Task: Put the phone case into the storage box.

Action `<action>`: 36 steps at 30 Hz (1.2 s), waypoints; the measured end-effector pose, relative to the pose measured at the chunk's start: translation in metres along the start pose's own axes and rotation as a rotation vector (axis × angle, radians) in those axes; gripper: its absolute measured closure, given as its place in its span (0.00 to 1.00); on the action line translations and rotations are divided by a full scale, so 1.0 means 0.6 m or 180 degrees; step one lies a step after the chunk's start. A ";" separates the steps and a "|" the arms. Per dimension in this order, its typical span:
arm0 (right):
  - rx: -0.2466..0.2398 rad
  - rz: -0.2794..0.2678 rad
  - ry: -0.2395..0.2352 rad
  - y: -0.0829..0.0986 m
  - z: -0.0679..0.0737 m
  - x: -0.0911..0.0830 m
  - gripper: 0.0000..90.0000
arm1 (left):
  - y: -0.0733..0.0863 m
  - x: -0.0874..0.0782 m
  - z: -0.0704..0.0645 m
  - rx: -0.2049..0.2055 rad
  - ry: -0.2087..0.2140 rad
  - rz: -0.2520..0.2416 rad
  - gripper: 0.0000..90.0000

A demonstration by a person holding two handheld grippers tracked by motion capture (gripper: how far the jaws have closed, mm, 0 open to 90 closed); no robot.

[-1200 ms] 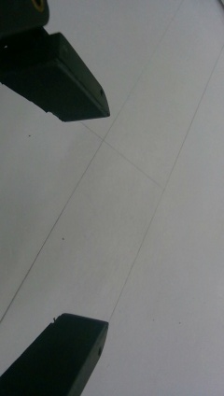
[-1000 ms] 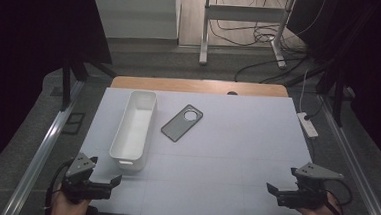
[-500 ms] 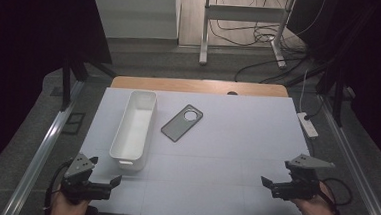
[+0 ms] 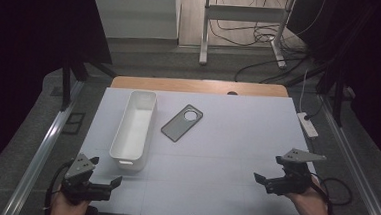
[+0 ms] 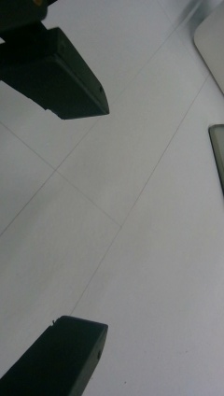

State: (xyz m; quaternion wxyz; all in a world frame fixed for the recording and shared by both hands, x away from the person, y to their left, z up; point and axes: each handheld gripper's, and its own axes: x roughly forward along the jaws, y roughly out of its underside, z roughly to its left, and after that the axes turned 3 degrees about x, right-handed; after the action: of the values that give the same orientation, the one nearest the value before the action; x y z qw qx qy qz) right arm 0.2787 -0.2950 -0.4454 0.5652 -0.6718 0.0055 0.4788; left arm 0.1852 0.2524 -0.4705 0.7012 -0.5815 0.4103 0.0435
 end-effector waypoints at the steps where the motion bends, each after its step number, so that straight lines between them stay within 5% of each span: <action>1: 0.0000 0.0006 -0.0002 -0.002 0.001 0.002 0.00 | 0.000 0.000 0.000 0.0005 0.0003 0.0001 0.01; 36: -0.0190 0.0135 -0.0224 -0.079 0.032 0.096 0.00 | 0.001 -0.001 0.001 0.0000 0.0015 -0.0007 0.01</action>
State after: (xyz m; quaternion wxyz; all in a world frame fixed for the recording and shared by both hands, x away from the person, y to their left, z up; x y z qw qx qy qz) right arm 0.3238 -0.2323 -0.4453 0.5345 -0.6707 -0.0144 0.5140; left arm 0.1850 0.2531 -0.4706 0.7003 -0.5820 0.4113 0.0414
